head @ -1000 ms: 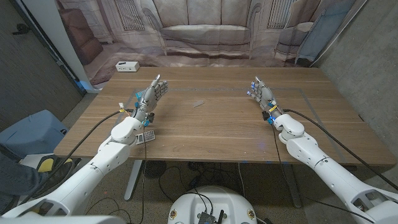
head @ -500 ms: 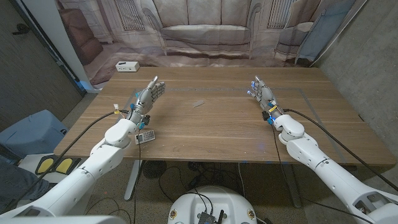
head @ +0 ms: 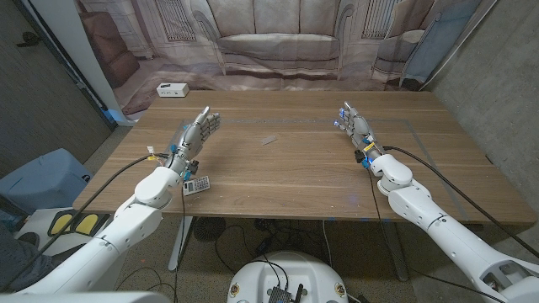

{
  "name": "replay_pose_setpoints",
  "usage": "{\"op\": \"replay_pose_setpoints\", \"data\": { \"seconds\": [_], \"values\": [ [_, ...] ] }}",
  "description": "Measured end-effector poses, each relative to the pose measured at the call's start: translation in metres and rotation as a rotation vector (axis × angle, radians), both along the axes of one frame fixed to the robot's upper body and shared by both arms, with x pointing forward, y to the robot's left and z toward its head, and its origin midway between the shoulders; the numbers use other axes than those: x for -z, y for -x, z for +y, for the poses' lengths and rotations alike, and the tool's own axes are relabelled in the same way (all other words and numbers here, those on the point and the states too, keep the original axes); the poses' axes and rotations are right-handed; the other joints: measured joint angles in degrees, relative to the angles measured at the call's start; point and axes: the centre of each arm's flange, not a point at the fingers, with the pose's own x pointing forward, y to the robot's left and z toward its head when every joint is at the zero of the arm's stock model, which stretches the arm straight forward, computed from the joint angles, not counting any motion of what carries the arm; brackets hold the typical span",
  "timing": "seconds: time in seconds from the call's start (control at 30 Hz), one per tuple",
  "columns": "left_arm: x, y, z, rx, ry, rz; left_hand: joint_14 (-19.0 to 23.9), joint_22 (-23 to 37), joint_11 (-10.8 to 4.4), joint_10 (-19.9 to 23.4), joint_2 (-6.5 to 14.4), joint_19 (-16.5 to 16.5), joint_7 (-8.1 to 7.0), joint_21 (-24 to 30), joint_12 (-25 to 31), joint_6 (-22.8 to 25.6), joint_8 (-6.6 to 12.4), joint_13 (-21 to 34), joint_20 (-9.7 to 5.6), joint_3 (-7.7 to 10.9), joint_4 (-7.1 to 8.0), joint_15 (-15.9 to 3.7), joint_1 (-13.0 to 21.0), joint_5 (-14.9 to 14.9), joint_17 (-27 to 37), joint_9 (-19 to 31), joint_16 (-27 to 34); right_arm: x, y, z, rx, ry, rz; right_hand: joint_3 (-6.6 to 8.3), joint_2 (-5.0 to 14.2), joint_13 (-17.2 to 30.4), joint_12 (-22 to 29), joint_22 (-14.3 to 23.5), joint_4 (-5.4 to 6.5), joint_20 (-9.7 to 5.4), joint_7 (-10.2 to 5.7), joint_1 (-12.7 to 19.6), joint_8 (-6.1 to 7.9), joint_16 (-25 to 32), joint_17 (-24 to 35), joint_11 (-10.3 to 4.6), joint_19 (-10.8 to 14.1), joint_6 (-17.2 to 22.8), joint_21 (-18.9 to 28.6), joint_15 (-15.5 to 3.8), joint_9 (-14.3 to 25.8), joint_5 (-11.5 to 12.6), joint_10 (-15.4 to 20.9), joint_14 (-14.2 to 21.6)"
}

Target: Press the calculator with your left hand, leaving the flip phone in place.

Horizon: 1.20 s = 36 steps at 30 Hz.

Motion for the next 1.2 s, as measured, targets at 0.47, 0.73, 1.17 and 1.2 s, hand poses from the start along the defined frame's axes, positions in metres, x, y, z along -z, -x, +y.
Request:
{"op": "replay_pose_setpoints", "data": {
  "seconds": [0.47,0.73,1.17,1.2],
  "values": [
    [0.019,0.028,0.0,-0.01,-0.015,-0.009,0.8,0.0,-0.08,0.5,0.0,0.9,-0.31,-0.2,0.0,0.3,0.0,-0.3,0.29,-0.18,-0.17,-0.22,0.0,0.0,0.0,0.3,0.0,0.0,0.007,-0.004,0.009,0.013,-0.019,0.0,0.22,0.0,0.0,0.0,0.0,0.0,0.11,0.2,0.0,0.0,0.0,-0.22,0.0,0.5,-0.4,0.31,0.0,0.0,0.2,0.3],
    [0.023,0.036,0.003,-0.013,-0.01,-0.031,1.4,0.0,-0.42,1.0,-0.2,1.6,-0.4,-0.2,0.0,1.0,0.0,-0.4,0.5,-0.17,-0.17,-0.41,0.2,0.0,0.0,0.3,0.0,0.0,0.009,-0.004,0.009,0.014,-0.023,0.0,0.22,0.0,0.0,0.0,0.0,0.0,0.11,0.2,0.0,0.0,0.0,-0.22,0.0,0.5,-0.4,0.31,0.0,0.0,0.2,0.3],
    [0.045,0.051,0.017,-0.032,-0.006,-0.024,2.4,0.0,0.0,2.0,0.1,3.5,-0.09,-0.2,0.0,1.3,0.0,-0.5,1.45,-0.4,-0.4,-0.31,0.5,0.0,0.0,0.3,0.0,0.0,0.011,0.0,0.012,0.017,-0.036,0.24,0.22,0.0,0.0,0.0,-0.24,-0.01,0.11,0.2,0.0,0.0,0.0,-0.22,0.6,0.5,-0.4,0.3,0.0,0.0,0.2,0.3],
    [0.047,0.052,0.019,-0.036,-0.006,-0.022,2.4,0.0,0.0,2.0,0.1,3.5,-0.09,-0.2,0.0,1.3,0.0,-0.5,1.5,-0.4,-0.4,-0.31,0.5,0.0,0.0,0.3,0.0,-0.001,0.011,0.001,0.011,0.017,-0.037,0.2,0.22,0.0,0.0,0.0,-0.28,0.0,0.11,0.2,0.0,0.0,0.0,-0.22,0.6,0.5,-0.4,0.3,0.0,0.0,0.2,0.3]
  ]
}}
